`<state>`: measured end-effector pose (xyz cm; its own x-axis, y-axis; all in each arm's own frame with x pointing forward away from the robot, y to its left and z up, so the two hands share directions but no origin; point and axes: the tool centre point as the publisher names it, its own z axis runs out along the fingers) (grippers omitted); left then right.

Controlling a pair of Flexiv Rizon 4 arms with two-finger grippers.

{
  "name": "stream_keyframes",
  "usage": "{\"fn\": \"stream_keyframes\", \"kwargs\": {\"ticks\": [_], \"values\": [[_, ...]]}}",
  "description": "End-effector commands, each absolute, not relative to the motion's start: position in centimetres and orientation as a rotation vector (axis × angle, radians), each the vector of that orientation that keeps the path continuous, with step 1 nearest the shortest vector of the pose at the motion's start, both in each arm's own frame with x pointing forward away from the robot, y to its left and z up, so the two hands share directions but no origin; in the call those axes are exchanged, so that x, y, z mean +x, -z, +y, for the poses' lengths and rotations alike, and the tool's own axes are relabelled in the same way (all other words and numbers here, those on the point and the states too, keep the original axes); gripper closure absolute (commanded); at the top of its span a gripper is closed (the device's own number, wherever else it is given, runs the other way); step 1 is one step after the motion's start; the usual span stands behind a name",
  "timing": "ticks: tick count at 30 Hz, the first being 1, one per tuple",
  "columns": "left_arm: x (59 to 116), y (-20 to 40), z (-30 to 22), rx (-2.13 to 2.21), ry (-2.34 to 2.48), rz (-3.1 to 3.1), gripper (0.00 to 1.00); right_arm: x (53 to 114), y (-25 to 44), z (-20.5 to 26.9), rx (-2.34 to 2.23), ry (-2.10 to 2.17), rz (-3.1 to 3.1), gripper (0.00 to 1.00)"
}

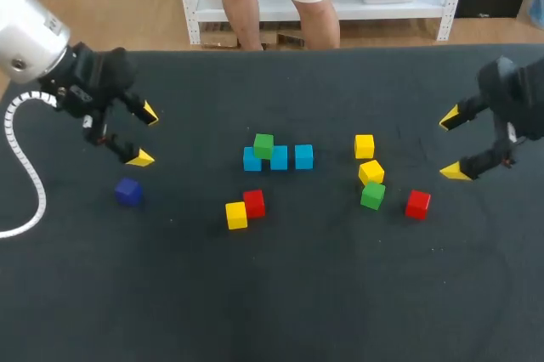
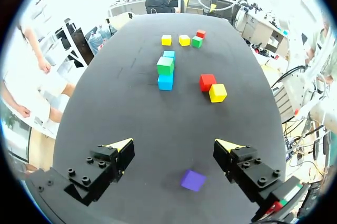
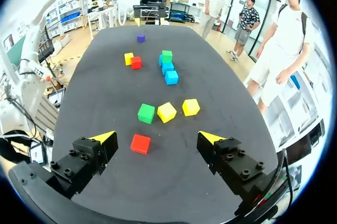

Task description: Place the blue cubes, place green cubes on the blue cubes, place the yellow cubes on the green cubes, then place the red cubes on the yellow cubes, and place purple cube on the red cubes.

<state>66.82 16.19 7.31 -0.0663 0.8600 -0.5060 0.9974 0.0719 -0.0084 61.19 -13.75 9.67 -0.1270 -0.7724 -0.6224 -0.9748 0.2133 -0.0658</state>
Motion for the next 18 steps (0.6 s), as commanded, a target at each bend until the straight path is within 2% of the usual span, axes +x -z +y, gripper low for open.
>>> {"fn": "stream_keyframes", "kwargs": {"ticks": [1, 18], "values": [[66.7, -7.3, 16.3, 1.844, 0.510, 1.984, 0.00, 60.1, -8.4, -11.8, -1.536, -0.441, 1.993, 0.00], [66.7, -7.3, 16.3, 1.844, 0.510, 1.984, 0.00, 59.7, -3.4, -6.1, -1.542, -0.542, 2.038, 0.00]]}}
